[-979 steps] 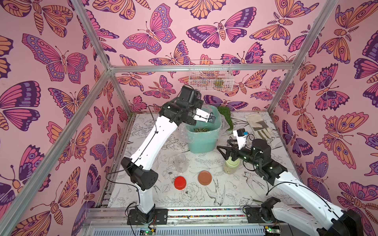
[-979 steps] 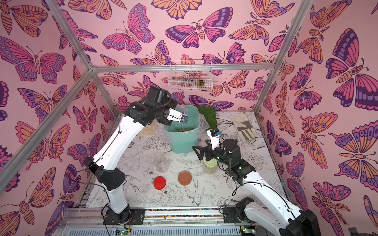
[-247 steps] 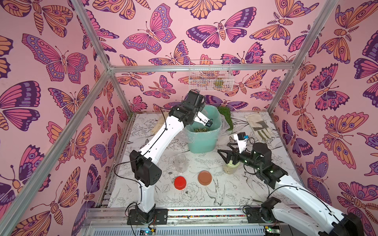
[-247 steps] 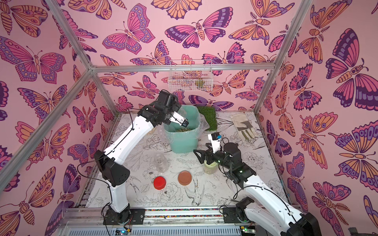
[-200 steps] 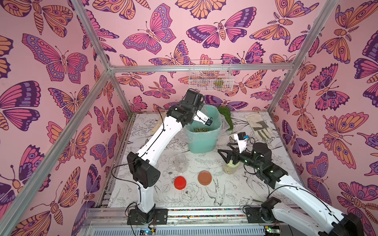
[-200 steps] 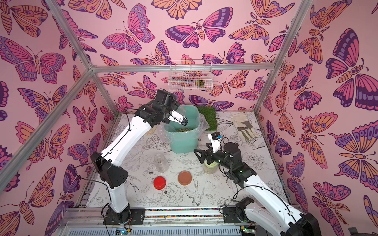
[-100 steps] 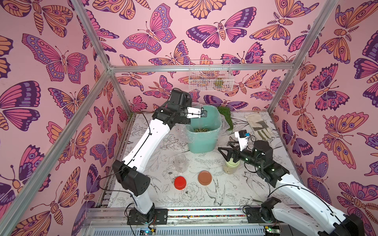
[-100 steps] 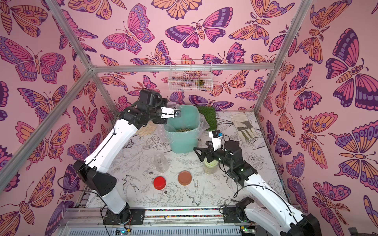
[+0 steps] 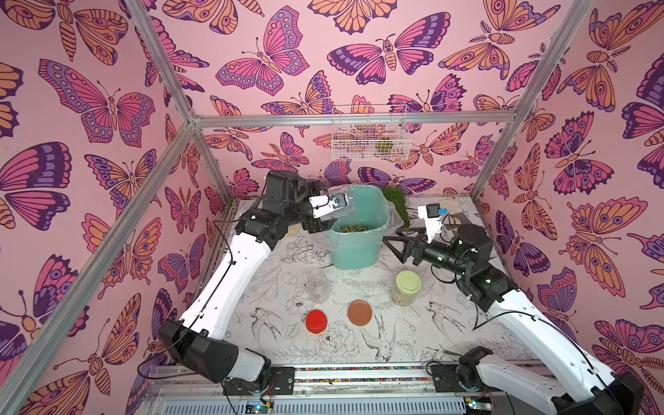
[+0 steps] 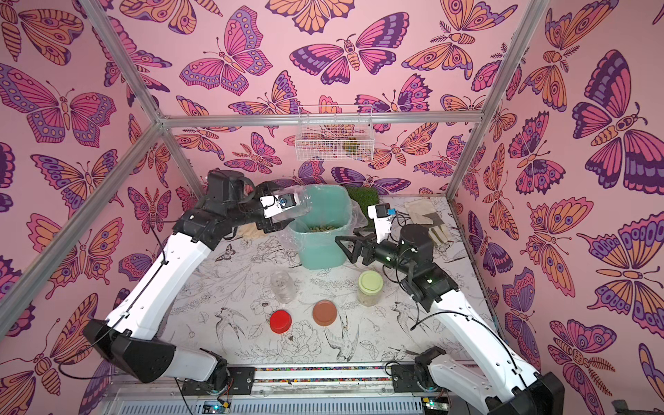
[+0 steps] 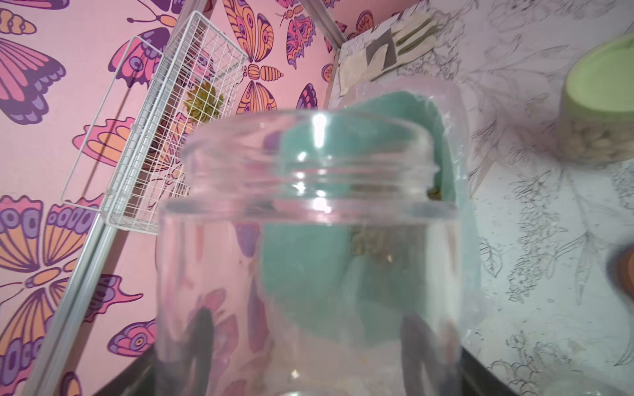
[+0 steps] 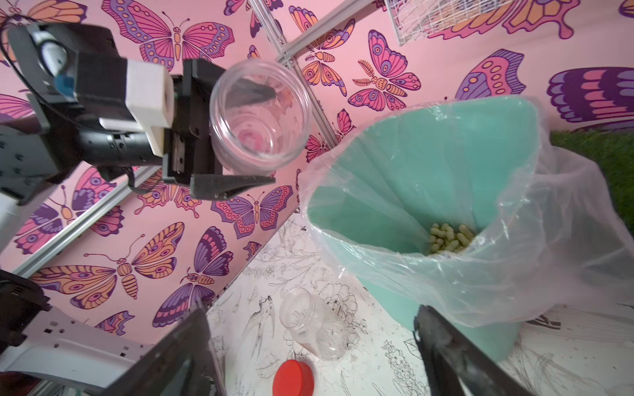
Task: Empty moldy peanuts from jars
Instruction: Place the jar at the center of the board.
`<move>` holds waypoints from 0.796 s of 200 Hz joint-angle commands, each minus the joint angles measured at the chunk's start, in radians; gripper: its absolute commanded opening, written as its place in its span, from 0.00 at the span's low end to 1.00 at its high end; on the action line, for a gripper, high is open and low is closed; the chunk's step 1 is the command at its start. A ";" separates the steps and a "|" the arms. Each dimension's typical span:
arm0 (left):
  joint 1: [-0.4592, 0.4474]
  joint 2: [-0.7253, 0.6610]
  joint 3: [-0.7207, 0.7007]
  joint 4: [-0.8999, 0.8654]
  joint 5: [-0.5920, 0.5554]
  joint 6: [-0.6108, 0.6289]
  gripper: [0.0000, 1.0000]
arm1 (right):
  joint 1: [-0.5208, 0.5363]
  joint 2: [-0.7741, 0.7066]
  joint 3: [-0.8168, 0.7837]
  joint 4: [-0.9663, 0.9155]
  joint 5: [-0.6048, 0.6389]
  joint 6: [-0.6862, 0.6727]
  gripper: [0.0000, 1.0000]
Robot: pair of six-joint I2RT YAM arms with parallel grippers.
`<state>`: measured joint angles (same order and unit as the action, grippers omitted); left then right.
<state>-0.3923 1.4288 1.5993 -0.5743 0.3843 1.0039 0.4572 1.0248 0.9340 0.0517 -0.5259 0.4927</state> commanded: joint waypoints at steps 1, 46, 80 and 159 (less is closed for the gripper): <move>0.005 -0.048 -0.045 0.097 0.153 -0.072 0.00 | -0.006 0.047 0.088 -0.048 -0.084 0.027 0.93; 0.006 -0.100 -0.135 0.131 0.236 -0.101 0.00 | -0.003 0.170 0.271 -0.187 -0.185 0.008 0.85; 0.006 -0.128 -0.183 0.151 0.283 -0.130 0.00 | 0.012 0.230 0.349 -0.248 -0.199 -0.008 0.82; -0.002 -0.145 -0.229 0.150 0.352 -0.170 0.00 | 0.070 0.287 0.409 -0.330 -0.170 -0.064 0.78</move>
<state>-0.3912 1.3098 1.3834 -0.4850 0.6735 0.8677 0.5148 1.3022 1.3006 -0.2443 -0.6971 0.4629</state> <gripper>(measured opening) 0.872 0.781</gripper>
